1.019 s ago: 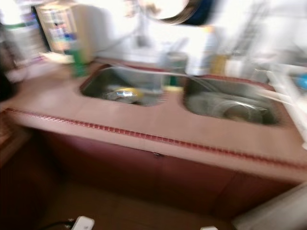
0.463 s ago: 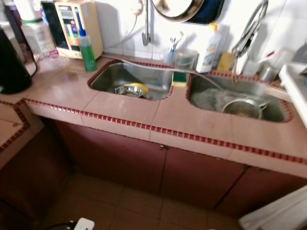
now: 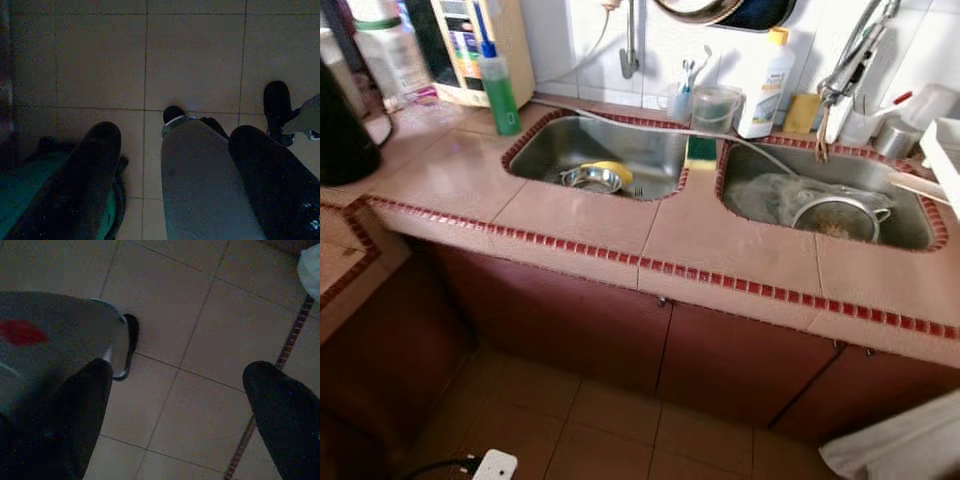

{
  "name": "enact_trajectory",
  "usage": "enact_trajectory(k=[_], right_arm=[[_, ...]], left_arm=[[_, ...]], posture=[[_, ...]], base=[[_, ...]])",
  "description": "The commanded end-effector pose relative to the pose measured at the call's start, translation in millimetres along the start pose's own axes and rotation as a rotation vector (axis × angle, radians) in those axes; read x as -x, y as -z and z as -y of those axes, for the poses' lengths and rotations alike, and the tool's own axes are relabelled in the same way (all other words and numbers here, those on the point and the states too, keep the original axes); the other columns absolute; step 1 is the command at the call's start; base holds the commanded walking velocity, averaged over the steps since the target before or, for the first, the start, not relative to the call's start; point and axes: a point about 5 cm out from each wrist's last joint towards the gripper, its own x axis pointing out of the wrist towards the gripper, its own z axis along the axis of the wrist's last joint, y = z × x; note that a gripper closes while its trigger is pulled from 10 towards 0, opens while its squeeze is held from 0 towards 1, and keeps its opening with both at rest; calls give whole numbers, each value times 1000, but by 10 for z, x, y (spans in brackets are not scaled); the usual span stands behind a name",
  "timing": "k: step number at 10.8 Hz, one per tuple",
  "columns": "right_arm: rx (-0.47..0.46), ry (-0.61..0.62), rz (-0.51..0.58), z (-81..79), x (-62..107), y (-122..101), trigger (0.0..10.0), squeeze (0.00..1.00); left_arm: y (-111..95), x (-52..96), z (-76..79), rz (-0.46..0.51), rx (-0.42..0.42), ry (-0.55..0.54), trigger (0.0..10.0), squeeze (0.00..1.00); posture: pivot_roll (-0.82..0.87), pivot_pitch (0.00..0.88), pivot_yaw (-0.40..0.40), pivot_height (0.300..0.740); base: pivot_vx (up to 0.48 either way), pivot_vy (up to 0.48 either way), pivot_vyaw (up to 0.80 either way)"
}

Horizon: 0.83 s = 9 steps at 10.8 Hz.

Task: Kitchen organization

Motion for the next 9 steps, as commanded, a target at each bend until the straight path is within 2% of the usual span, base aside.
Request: enact_trajectory(k=[1,3,5,7,9], right_arm=[[6,-16,3,-125,-19,-23,10000,0],[6,-45,24,-431,-61,-140,10000,0],[4,-52,35,-543,-76,-212,10000,0],[-1,-46,40,-542,-90,-286,10000,0],[-7,-24,38,-335,-92,-309,10000,0]], left_arm=[[102,11,33,-43,8,6,10000,0],[89,9,23,-41,4,4,10000,0],[79,7,21,-39,2,4,10000,0],[69,6,18,-37,0,4,10000,0],[65,5,18,-37,0,4,10000,0]], posture=[[-125,0,-2,740],[-127,0,1,740],[-126,0,3,740],[-125,0,3,740],[-124,0,4,740]], base=[[-289,0,0],[-287,0,0],[-274,0,0],[-259,0,0],[-251,0,0]])
